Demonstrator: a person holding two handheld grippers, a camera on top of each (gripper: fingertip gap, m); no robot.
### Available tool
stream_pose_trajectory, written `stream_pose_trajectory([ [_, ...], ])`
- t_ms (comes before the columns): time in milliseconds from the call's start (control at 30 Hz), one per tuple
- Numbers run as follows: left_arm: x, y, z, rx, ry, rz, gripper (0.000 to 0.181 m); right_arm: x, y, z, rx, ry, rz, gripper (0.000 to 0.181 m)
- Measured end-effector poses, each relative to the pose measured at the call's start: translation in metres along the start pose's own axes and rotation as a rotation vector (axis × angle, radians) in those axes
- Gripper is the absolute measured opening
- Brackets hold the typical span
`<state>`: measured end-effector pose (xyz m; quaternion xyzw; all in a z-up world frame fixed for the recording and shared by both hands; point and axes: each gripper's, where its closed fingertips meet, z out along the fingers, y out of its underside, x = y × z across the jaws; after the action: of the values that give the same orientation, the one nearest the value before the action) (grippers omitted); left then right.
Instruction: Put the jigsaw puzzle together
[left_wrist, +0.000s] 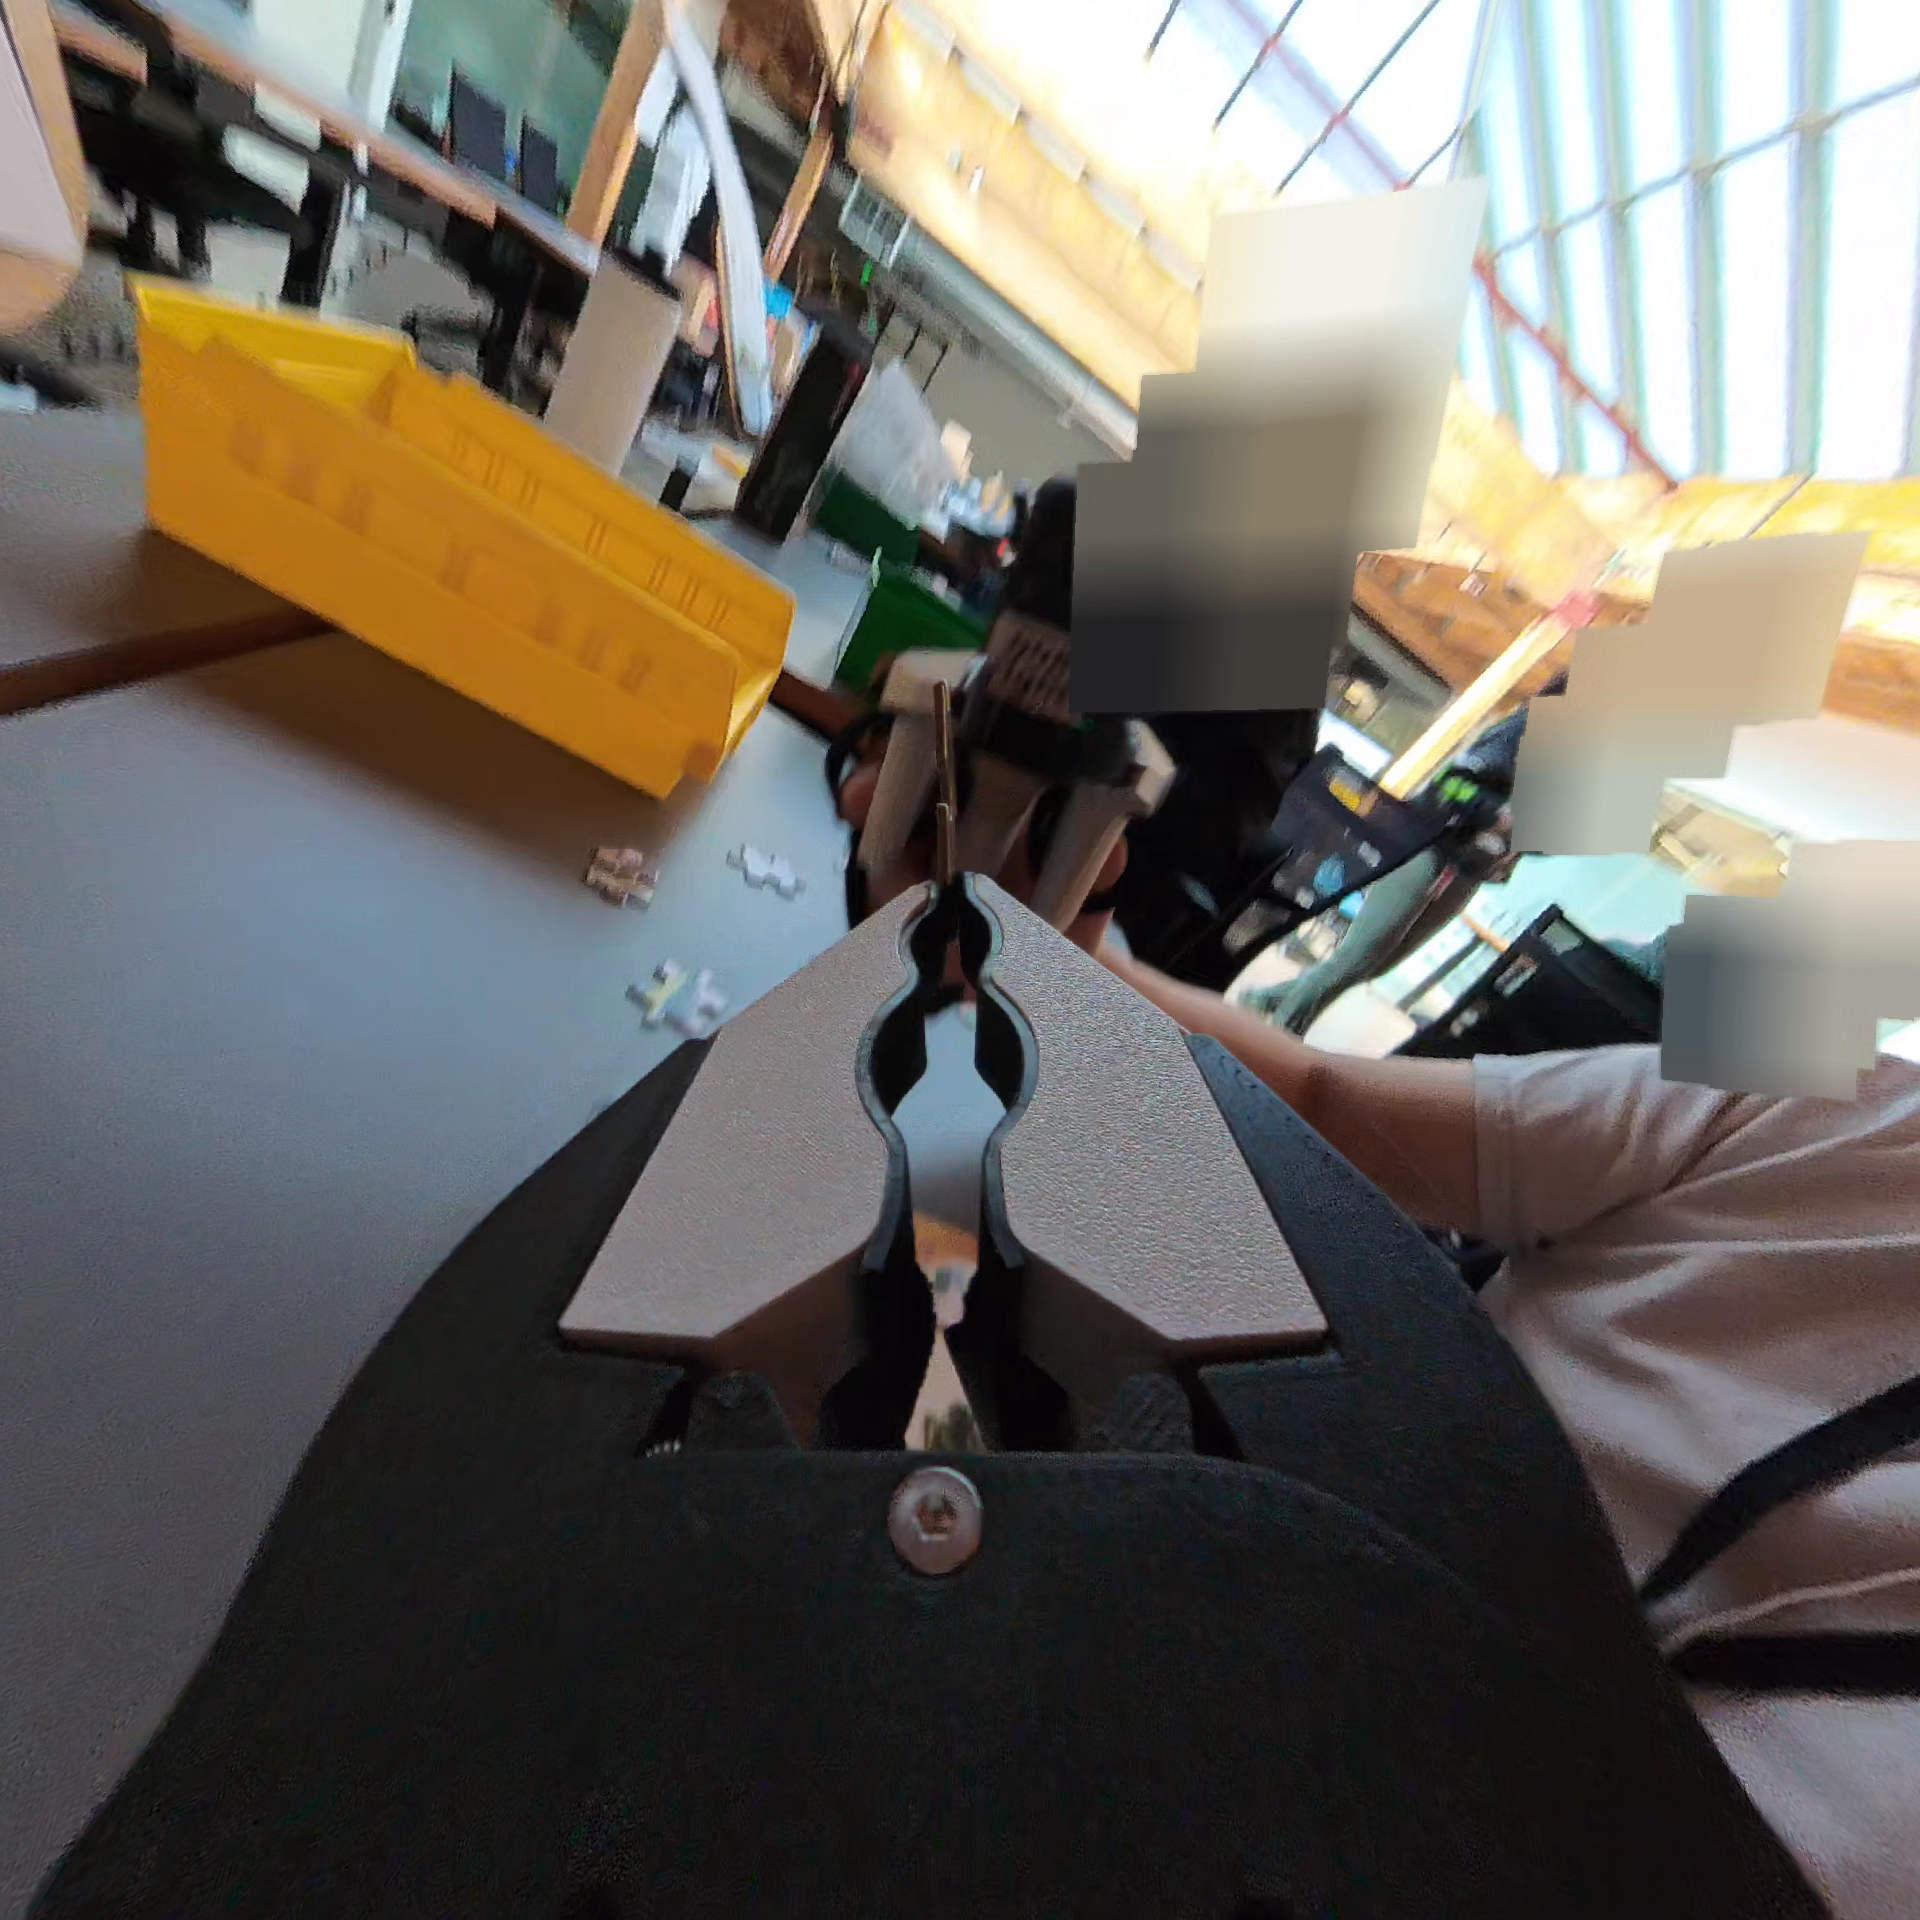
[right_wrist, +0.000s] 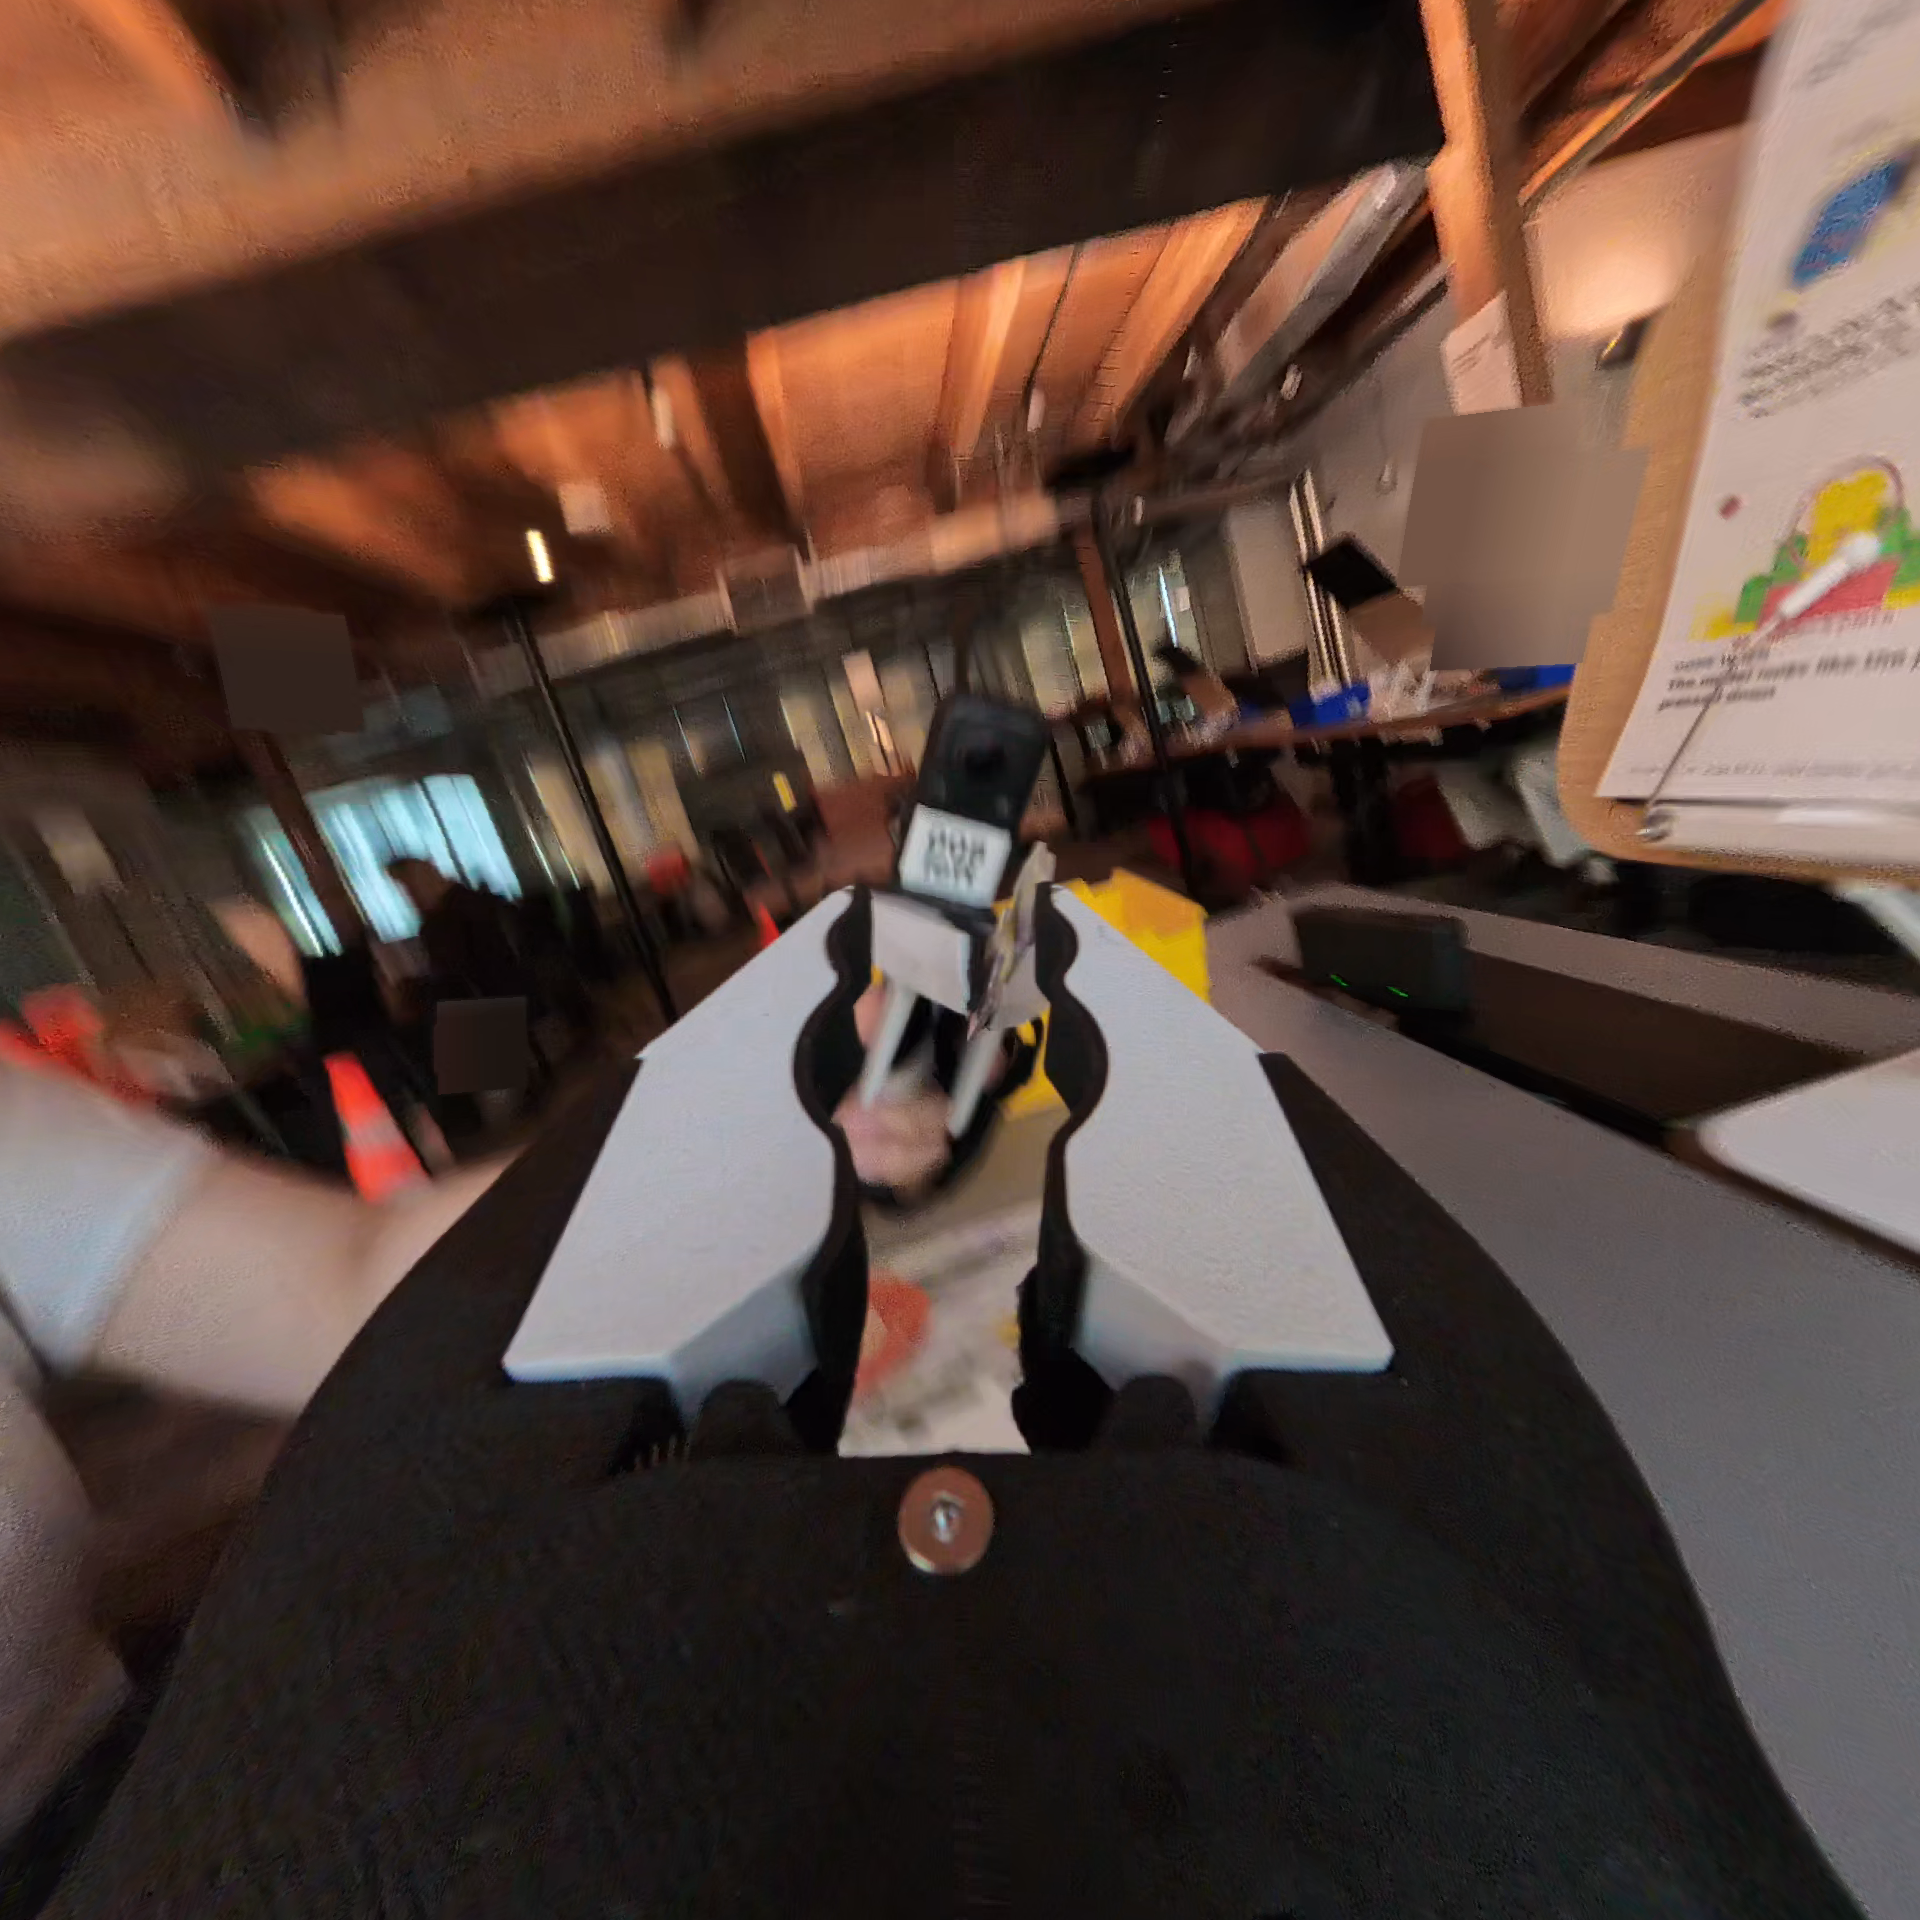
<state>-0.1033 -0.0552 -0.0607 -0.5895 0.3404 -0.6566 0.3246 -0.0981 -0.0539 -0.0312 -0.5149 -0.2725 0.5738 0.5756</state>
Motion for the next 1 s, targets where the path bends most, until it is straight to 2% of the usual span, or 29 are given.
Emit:
stream_pose_trajectory([
  [67,-0.011,0.029,-0.013,-0.243,-0.083,-0.058,0.000,-0.001,0.012,-0.010,-0.301,0.093,-0.377,0.044],
  [133,-0.013,0.067,-0.030,-0.487,-0.107,-0.194,0.000,-0.002,0.031,-0.022,-0.567,0.169,-0.749,0.045],
  [167,-0.012,0.081,-0.036,-0.563,-0.109,-0.255,0.000,-0.003,0.045,-0.026,-0.692,0.174,-0.872,0.046],
  [233,-0.016,0.098,-0.041,-0.641,-0.126,-0.310,0.000,-0.003,0.079,-0.033,-0.935,0.151,-0.986,0.046],
  [300,-0.018,0.110,-0.040,-0.695,-0.132,-0.336,0.000,-0.006,0.106,-0.032,-1.056,0.107,-1.012,0.047],
  [467,-0.016,0.120,-0.035,-0.737,-0.123,-0.336,0.000,-0.007,0.135,-0.027,-1.123,0.041,-1.011,0.040],
  [867,-0.012,0.125,-0.030,-0.749,-0.070,-0.344,0.000,-0.008,0.142,-0.032,-1.146,0.010,-0.971,0.028],
  [900,-0.013,0.127,-0.030,-0.754,-0.068,-0.344,0.000,-0.006,0.140,-0.033,-1.148,0.019,-0.964,0.020],
  [933,-0.014,0.128,-0.029,-0.756,-0.066,-0.346,0.000,-0.004,0.139,-0.036,-1.158,0.021,-0.965,0.004],
  [1000,-0.019,0.122,-0.024,-0.702,-0.063,-0.379,0.000,0.003,0.136,-0.043,-1.173,0.044,-0.937,0.000],
])
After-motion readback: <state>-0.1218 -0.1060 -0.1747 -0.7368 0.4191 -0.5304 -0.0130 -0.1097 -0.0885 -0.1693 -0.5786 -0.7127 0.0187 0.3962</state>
